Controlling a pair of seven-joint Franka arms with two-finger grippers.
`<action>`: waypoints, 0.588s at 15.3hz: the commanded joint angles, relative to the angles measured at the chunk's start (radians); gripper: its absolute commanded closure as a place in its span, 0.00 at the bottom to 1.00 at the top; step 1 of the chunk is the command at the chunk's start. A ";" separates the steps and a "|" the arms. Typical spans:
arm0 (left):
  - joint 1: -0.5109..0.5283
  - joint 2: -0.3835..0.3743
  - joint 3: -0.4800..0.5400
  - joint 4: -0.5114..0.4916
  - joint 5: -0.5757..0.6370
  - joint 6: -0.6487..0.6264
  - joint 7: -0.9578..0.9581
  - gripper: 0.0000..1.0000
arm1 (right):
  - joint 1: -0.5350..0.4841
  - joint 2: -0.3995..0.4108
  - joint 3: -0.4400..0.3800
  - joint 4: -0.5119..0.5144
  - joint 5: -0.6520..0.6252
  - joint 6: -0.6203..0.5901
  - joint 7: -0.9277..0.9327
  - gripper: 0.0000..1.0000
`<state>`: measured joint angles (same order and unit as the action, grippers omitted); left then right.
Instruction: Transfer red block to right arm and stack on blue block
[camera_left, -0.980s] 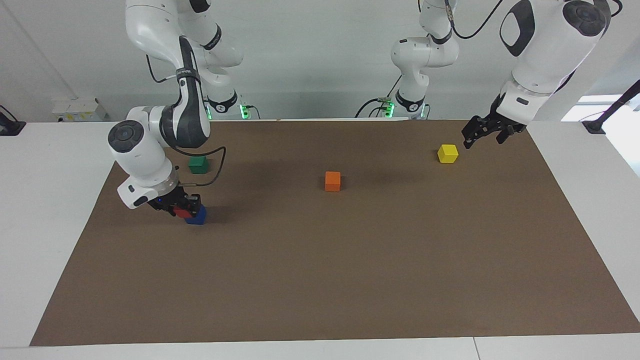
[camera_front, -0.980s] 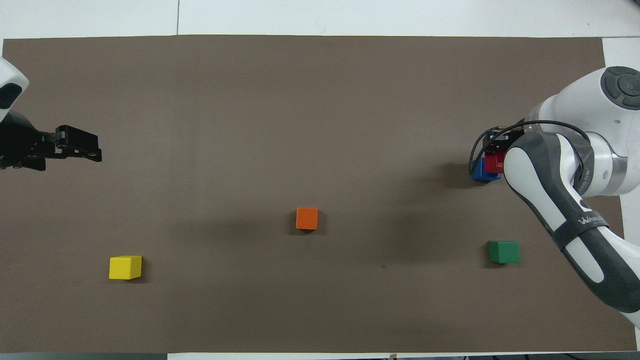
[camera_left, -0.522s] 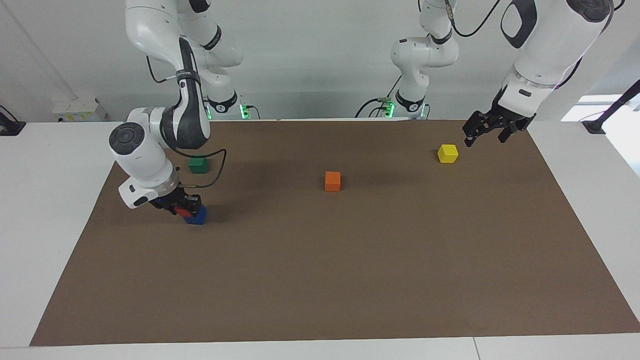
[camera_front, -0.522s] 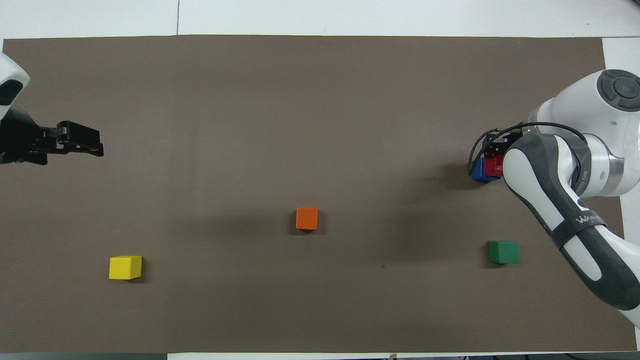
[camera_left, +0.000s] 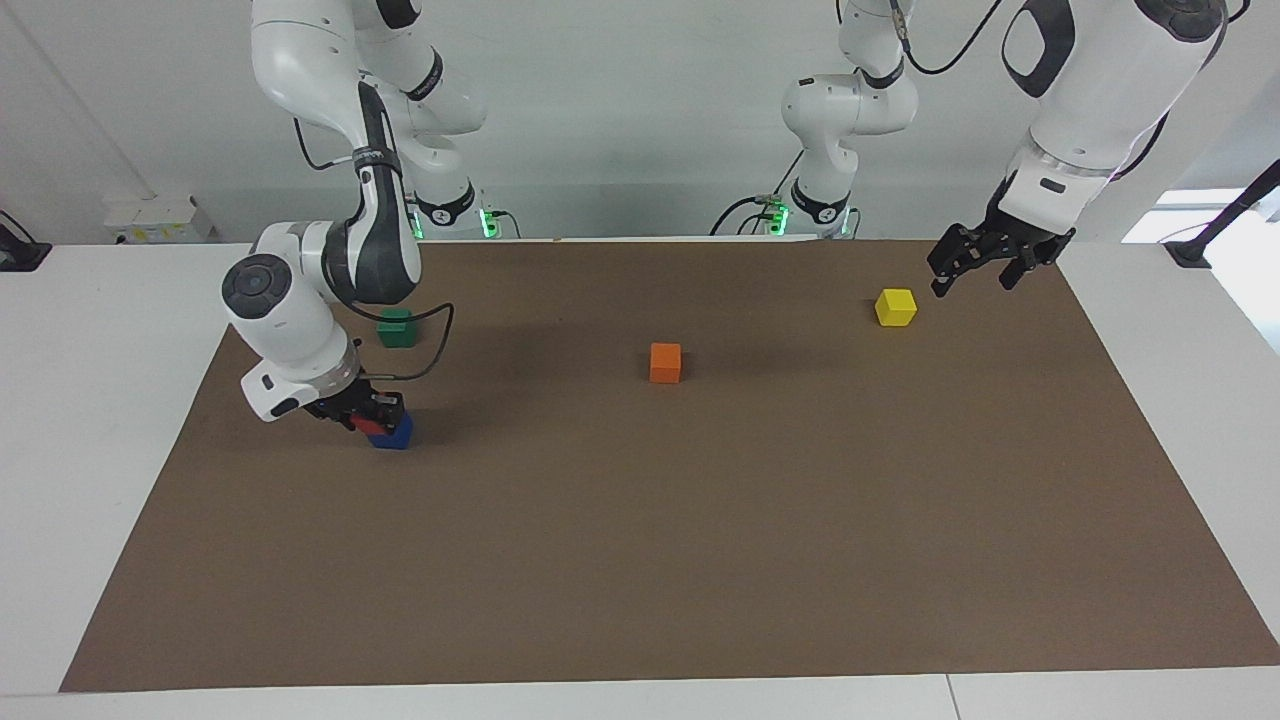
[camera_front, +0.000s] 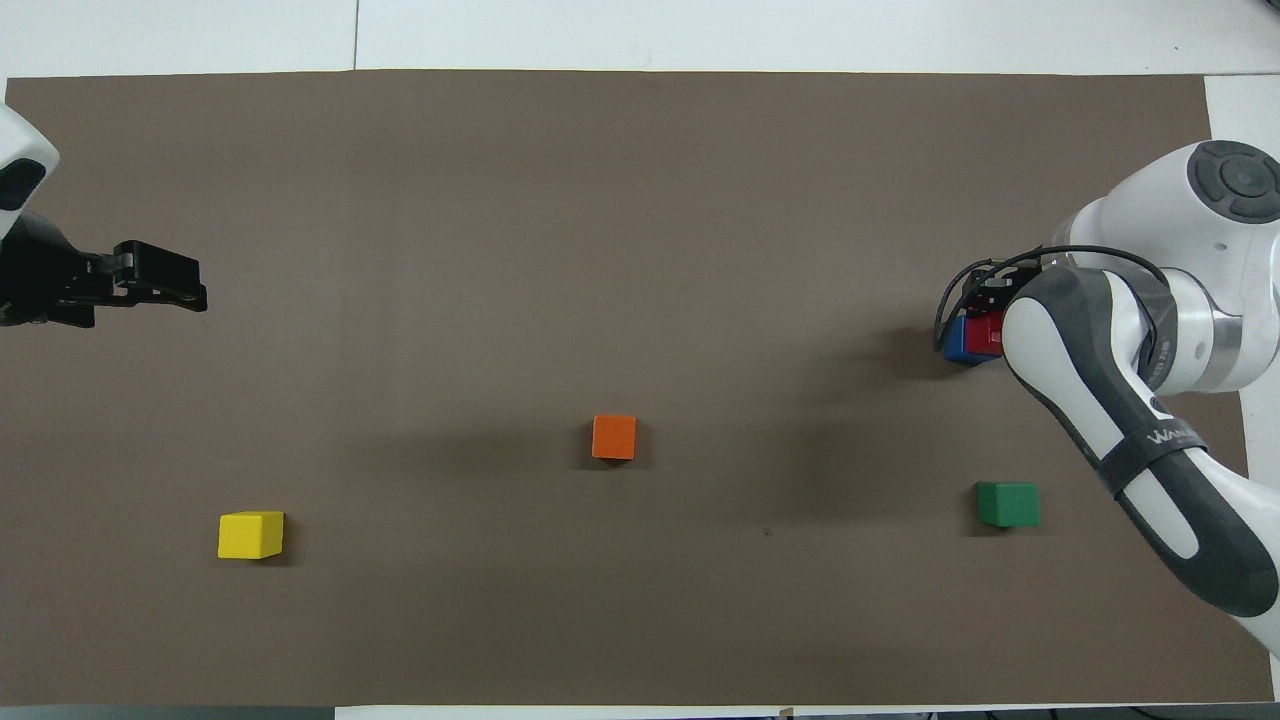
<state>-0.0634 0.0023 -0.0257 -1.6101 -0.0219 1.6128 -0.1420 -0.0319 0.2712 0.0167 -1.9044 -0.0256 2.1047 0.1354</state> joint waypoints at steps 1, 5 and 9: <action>-0.012 -0.010 0.018 -0.008 -0.007 0.012 0.007 0.00 | -0.005 -0.004 0.011 -0.021 -0.014 0.024 0.026 1.00; -0.003 -0.011 0.020 -0.008 -0.007 0.006 0.007 0.00 | -0.005 -0.004 0.011 -0.027 -0.014 0.026 0.026 1.00; -0.004 -0.011 0.018 -0.010 -0.007 0.004 0.005 0.00 | -0.003 -0.004 0.011 -0.028 -0.014 0.028 0.026 1.00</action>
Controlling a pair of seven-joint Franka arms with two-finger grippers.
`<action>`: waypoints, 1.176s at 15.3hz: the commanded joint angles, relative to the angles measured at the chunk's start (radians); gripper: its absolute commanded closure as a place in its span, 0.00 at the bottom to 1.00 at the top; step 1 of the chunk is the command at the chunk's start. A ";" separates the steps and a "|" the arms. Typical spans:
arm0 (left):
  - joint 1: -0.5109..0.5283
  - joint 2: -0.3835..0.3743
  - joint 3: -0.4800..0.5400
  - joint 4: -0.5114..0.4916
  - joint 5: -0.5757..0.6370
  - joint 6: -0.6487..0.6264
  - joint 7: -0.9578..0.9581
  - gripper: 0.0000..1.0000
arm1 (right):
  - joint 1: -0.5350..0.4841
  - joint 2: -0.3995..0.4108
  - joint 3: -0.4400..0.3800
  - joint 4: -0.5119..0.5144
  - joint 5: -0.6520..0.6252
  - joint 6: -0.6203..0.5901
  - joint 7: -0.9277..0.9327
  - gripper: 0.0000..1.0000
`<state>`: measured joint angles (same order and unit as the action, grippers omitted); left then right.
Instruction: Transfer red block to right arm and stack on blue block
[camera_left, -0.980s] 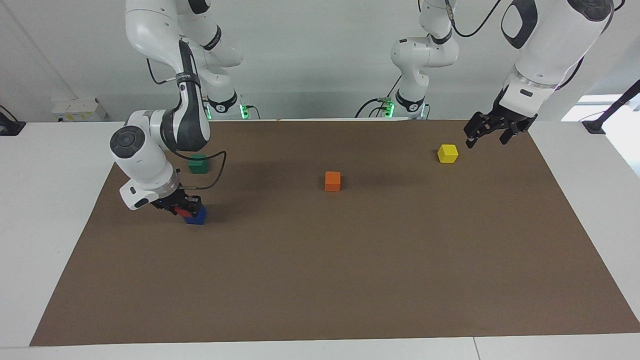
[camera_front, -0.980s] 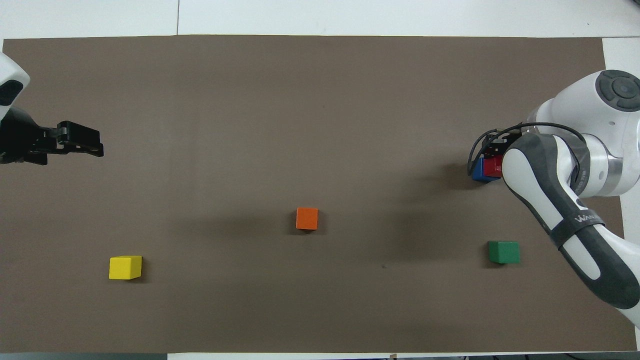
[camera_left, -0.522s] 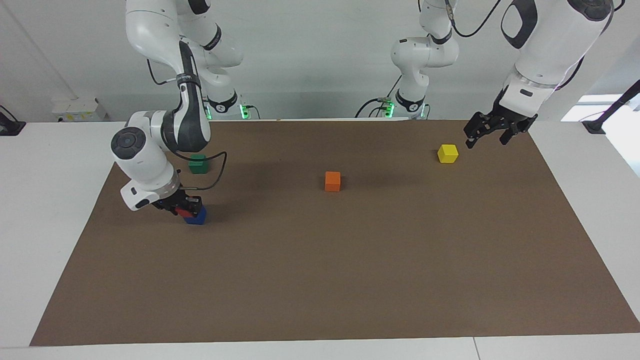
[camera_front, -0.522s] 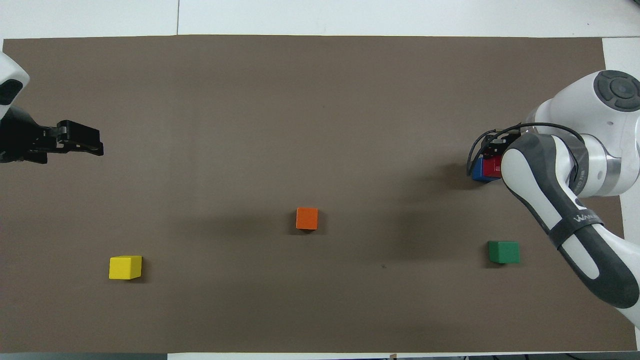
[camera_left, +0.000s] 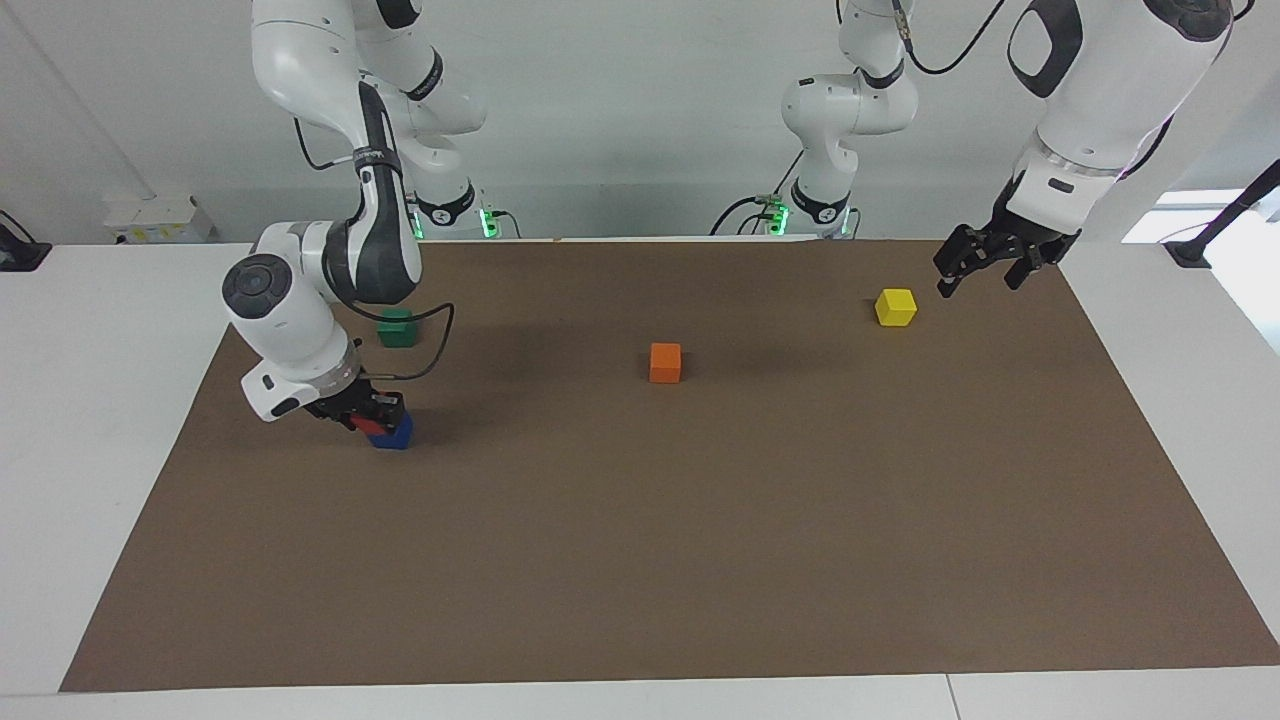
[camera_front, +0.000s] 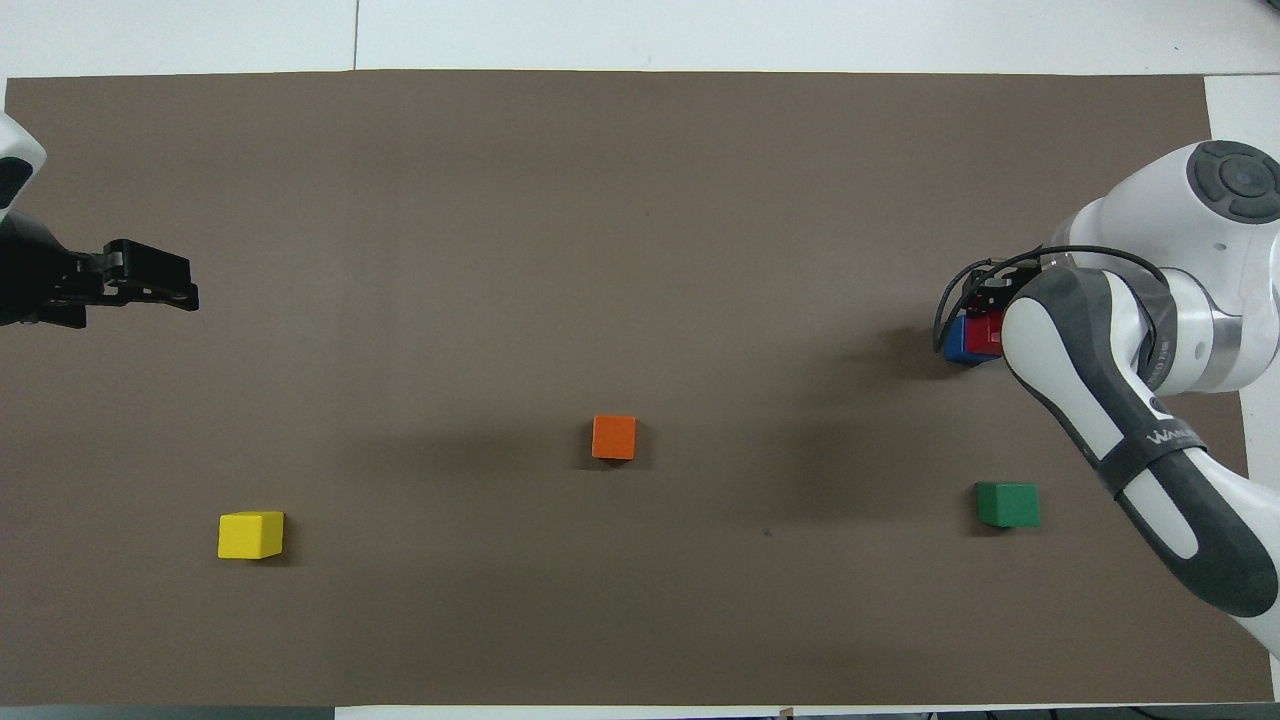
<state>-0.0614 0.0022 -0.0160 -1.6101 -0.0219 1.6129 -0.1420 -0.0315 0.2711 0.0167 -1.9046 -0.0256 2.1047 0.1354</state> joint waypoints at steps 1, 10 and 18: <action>-0.006 -0.011 0.010 -0.010 -0.007 0.004 0.005 0.00 | -0.005 -0.004 0.009 -0.028 -0.014 0.026 0.026 1.00; -0.006 -0.011 0.010 -0.010 -0.007 0.004 0.005 0.00 | -0.002 -0.006 0.009 -0.027 -0.007 0.018 0.043 0.25; -0.006 -0.013 0.008 -0.010 -0.007 0.004 0.005 0.00 | 0.016 -0.079 0.014 0.036 0.006 -0.087 0.036 0.02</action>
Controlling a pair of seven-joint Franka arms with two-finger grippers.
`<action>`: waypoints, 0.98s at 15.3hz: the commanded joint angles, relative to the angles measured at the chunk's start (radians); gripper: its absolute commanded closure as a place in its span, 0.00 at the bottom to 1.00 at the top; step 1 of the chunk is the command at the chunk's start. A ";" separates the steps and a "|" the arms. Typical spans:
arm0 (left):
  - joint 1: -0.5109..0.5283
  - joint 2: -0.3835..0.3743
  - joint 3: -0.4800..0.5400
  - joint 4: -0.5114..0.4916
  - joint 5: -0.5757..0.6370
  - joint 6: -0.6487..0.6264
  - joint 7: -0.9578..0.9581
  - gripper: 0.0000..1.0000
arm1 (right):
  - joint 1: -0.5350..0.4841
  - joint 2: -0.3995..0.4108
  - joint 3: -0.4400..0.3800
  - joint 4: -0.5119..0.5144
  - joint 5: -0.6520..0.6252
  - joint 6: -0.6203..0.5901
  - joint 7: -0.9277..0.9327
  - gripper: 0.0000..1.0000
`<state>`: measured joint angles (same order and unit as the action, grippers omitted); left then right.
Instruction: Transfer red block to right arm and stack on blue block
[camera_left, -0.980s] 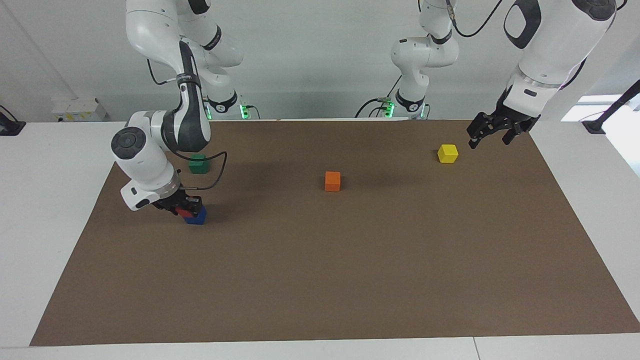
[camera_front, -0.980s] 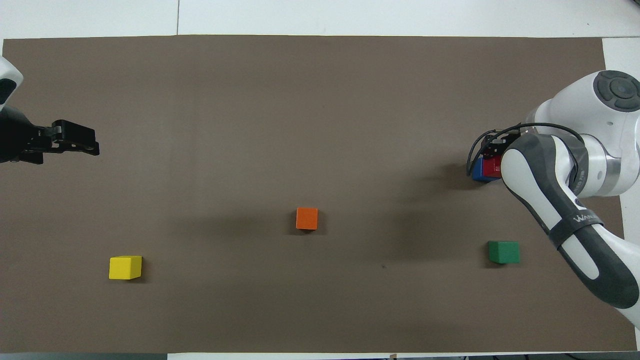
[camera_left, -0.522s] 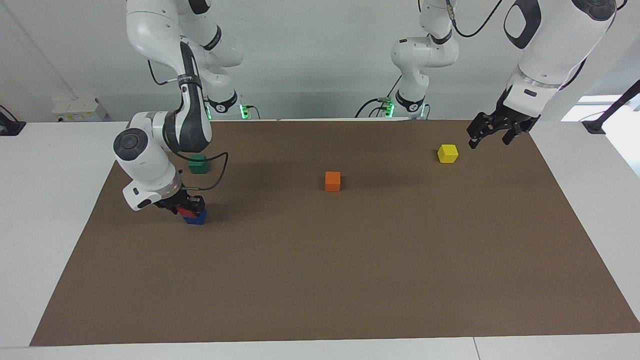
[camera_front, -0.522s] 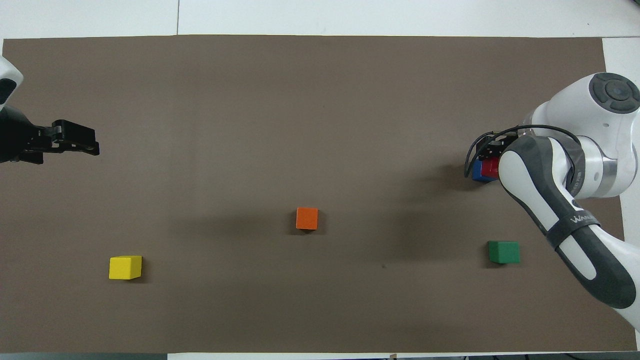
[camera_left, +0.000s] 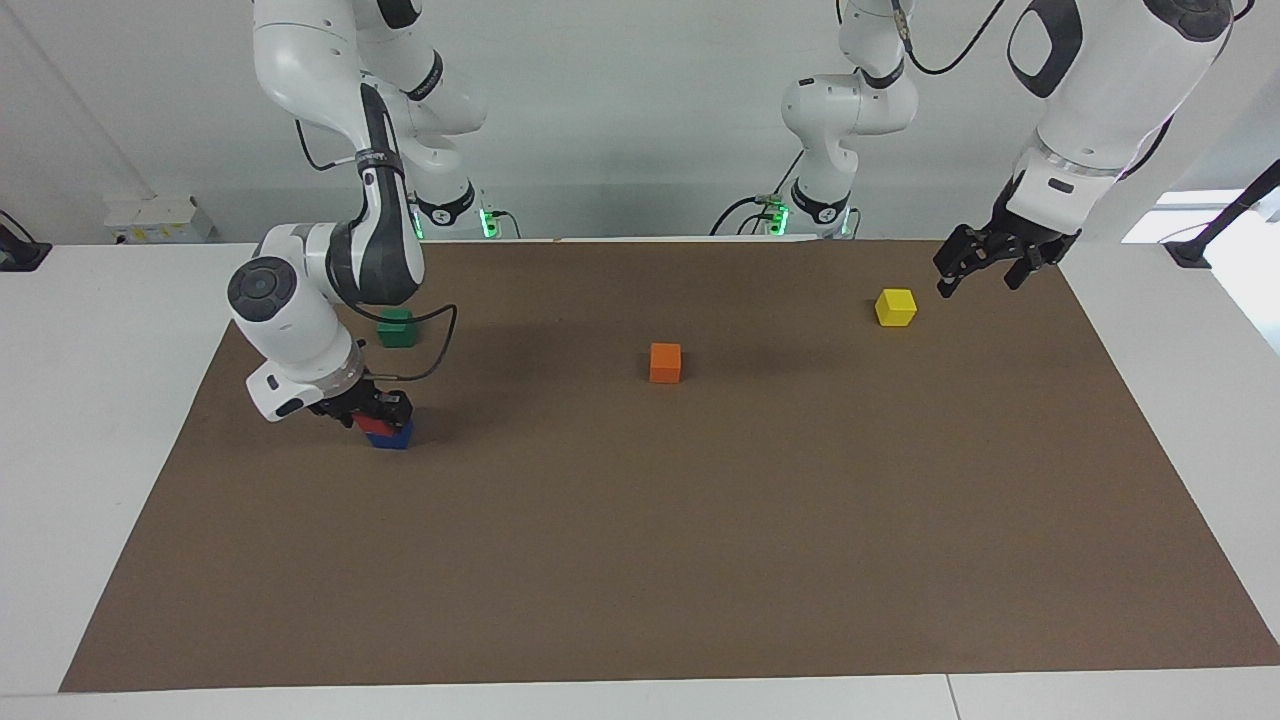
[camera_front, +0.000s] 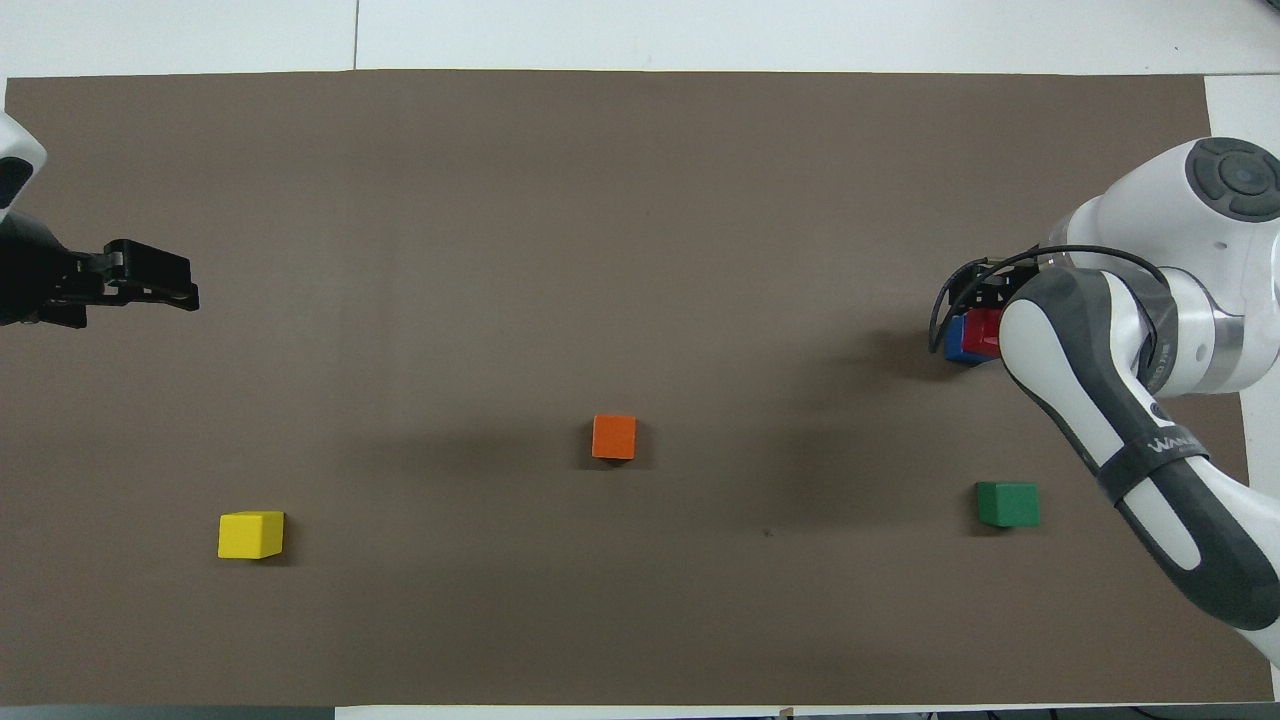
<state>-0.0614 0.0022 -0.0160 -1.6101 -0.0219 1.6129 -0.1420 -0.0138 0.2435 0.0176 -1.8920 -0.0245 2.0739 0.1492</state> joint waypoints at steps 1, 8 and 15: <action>-0.006 -0.014 0.008 -0.010 -0.007 0.004 0.005 0.00 | -0.003 -0.067 0.022 0.043 0.020 -0.087 0.017 0.00; -0.006 -0.015 0.008 -0.010 -0.007 0.002 0.005 0.00 | -0.005 -0.236 0.024 0.117 0.058 -0.254 -0.045 0.00; -0.006 -0.015 0.010 -0.011 -0.007 0.002 0.005 0.00 | -0.028 -0.228 0.010 0.284 0.041 -0.486 -0.174 0.00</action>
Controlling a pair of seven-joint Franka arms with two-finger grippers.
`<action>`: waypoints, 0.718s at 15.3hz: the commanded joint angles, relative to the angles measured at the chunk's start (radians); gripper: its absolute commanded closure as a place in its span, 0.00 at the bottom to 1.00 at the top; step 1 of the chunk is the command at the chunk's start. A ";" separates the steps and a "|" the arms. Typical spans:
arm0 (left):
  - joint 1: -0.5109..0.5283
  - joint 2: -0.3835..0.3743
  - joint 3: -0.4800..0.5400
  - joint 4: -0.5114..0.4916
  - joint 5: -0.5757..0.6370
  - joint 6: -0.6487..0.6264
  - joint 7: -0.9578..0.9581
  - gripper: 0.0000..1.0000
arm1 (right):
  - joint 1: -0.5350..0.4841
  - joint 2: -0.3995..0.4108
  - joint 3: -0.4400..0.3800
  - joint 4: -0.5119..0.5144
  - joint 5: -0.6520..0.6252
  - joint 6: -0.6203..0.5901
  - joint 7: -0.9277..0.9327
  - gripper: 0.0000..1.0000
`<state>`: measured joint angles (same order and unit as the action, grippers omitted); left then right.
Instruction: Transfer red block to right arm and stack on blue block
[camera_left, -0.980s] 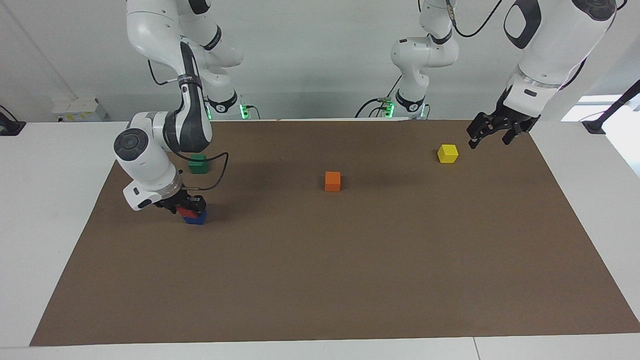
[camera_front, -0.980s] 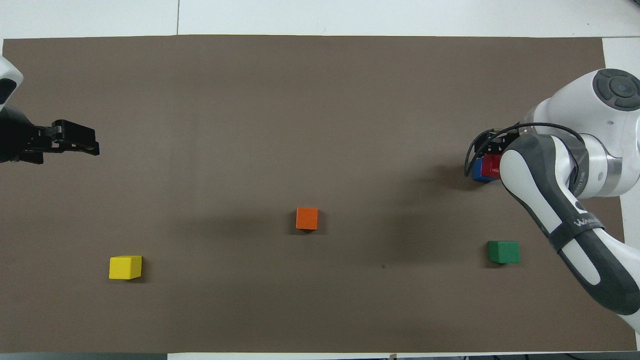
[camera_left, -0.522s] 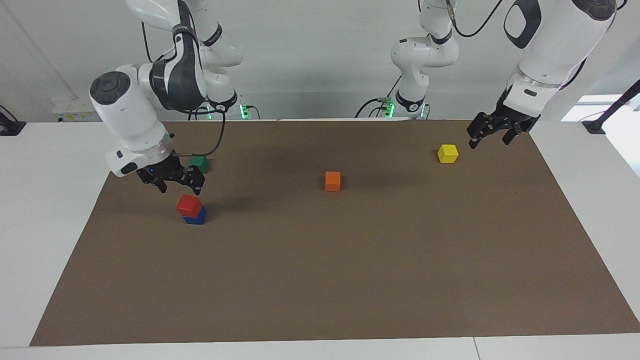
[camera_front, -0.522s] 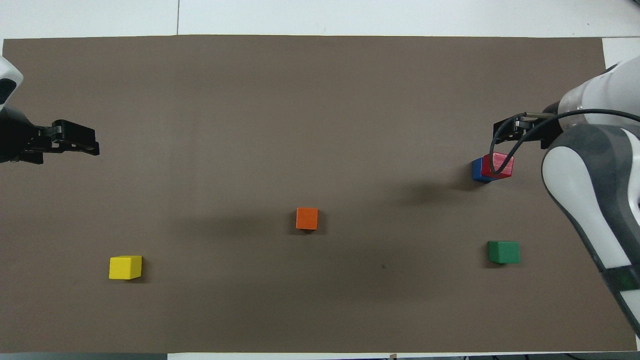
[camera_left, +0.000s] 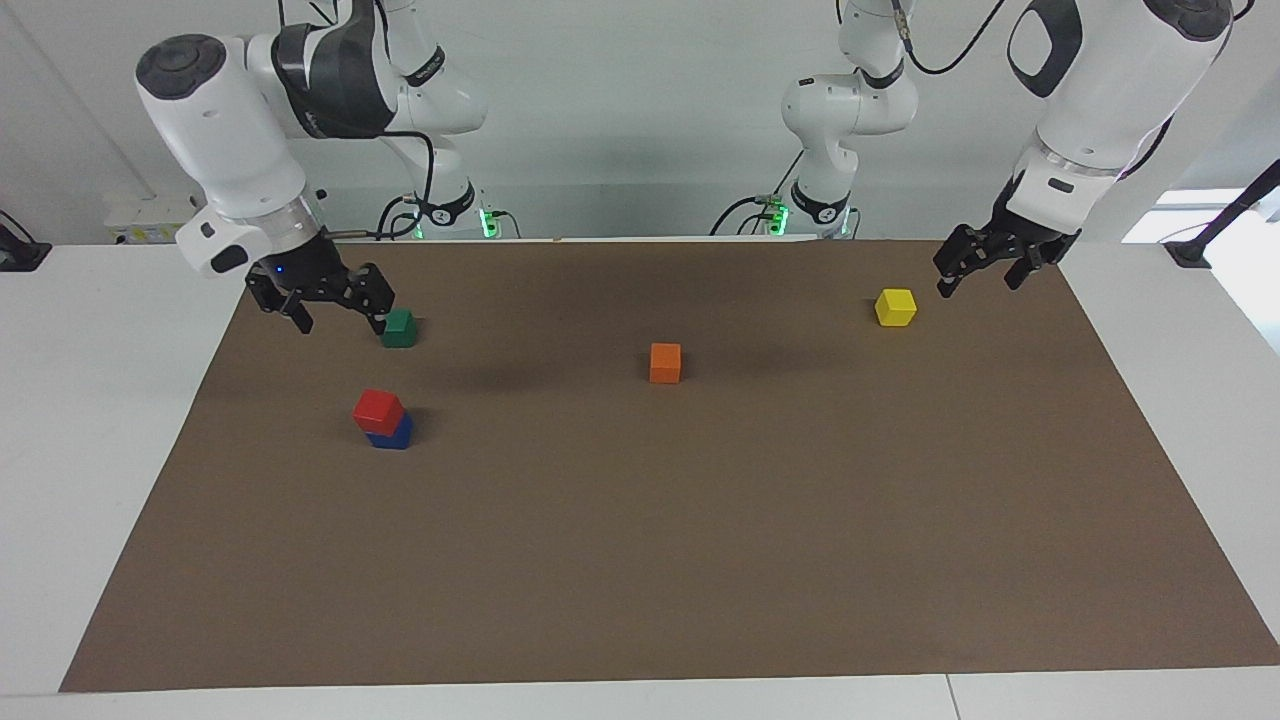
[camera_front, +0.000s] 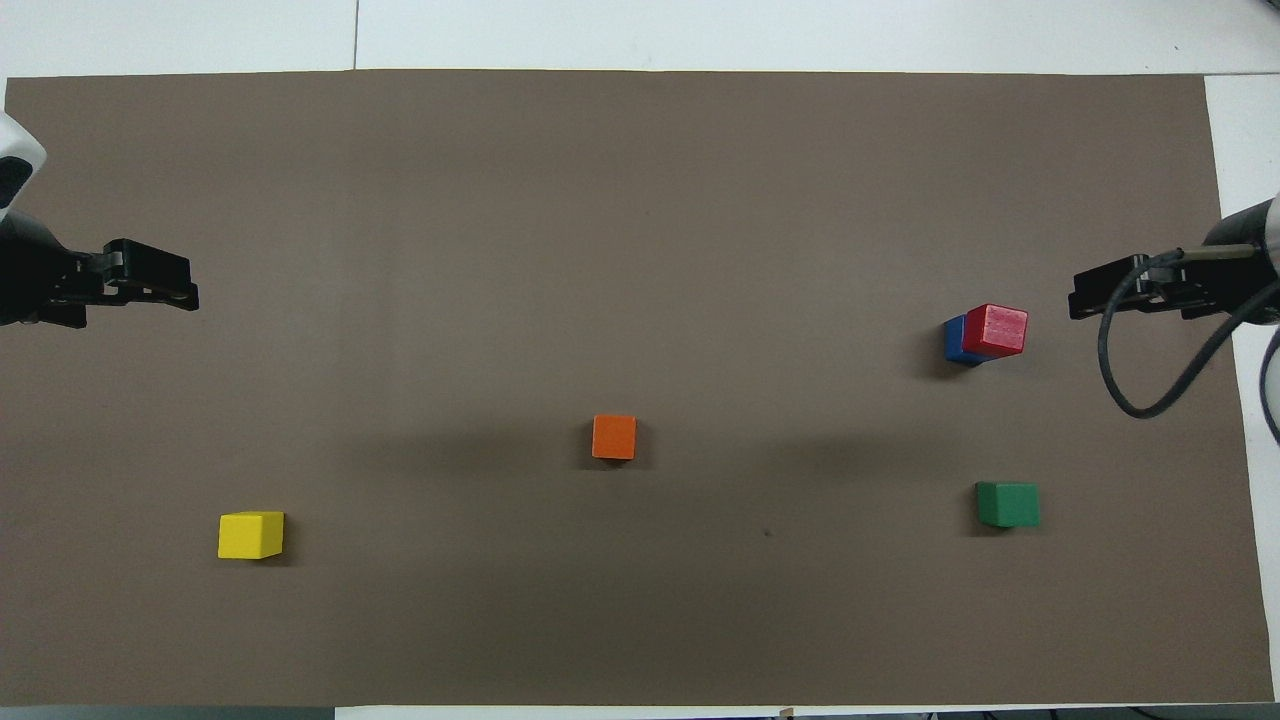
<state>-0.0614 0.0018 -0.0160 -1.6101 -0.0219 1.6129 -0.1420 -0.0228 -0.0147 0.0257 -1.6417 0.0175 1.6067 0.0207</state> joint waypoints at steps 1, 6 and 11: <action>-0.006 -0.014 0.008 -0.011 -0.007 0.002 0.005 0.00 | -0.025 0.030 0.002 0.027 -0.002 -0.011 -0.053 0.00; -0.006 -0.014 0.008 -0.011 -0.007 0.002 0.005 0.00 | -0.026 0.028 0.002 0.022 -0.007 -0.002 -0.053 0.00; -0.006 -0.014 0.010 -0.011 -0.007 0.002 0.005 0.00 | -0.035 0.025 0.002 0.016 -0.007 -0.001 -0.048 0.00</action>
<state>-0.0613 0.0018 -0.0159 -1.6101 -0.0219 1.6129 -0.1420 -0.0376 0.0074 0.0227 -1.6353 0.0145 1.6066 -0.0095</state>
